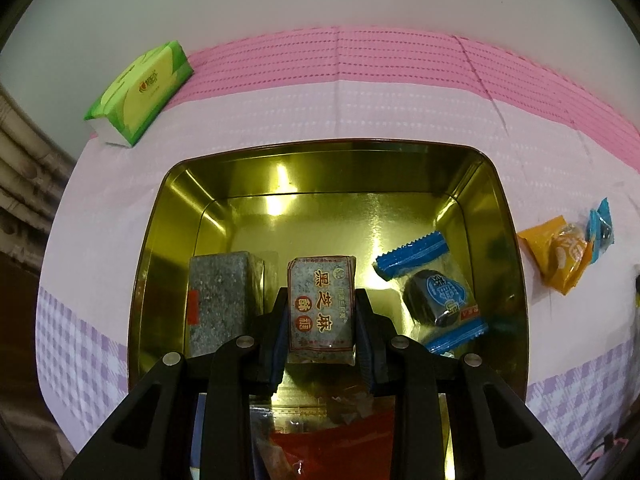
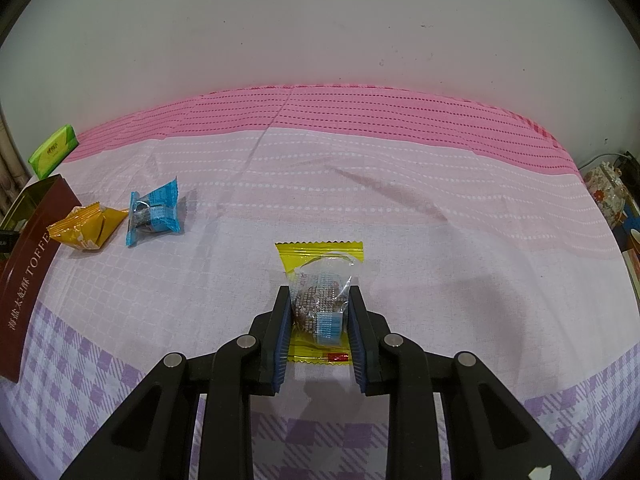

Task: Organize snacks
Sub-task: 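Carry the brown printed cake into the gold tin and open the left tool, then lift the left tool up out of the gold tin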

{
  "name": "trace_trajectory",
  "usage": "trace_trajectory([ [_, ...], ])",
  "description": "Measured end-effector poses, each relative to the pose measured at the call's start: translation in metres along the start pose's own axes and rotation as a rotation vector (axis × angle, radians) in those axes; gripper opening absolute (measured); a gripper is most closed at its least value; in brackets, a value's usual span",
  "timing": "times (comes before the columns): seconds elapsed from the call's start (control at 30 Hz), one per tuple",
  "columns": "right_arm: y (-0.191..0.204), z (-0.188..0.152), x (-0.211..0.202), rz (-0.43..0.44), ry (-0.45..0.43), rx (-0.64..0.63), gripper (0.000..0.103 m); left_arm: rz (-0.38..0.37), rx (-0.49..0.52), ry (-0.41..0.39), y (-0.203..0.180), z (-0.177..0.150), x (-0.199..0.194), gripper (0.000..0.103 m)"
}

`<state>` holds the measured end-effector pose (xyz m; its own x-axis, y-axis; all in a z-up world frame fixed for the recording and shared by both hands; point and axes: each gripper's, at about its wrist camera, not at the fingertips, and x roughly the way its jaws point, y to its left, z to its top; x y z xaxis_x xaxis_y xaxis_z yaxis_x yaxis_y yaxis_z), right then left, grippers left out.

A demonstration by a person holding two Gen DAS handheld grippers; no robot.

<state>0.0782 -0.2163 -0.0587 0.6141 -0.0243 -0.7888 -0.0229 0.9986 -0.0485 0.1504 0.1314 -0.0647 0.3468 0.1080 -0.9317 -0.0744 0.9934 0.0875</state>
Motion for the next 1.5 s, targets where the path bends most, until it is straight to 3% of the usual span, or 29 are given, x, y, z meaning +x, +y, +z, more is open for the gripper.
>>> trace_trajectory([
  [0.87,0.000,0.000,0.000,-0.006,0.000,-0.005,0.025,0.017,0.021,-0.009,0.002,0.002,-0.010,0.034],
  [1.1,-0.001,0.000,0.001,-0.005,0.001,-0.008,0.026,0.004,0.042,-0.039,0.000,-0.001,-0.025,0.044],
  [1.5,-0.004,0.001,0.001,-0.013,0.002,-0.010,0.029,-0.024,0.041,-0.100,0.002,-0.005,-0.053,0.049],
])
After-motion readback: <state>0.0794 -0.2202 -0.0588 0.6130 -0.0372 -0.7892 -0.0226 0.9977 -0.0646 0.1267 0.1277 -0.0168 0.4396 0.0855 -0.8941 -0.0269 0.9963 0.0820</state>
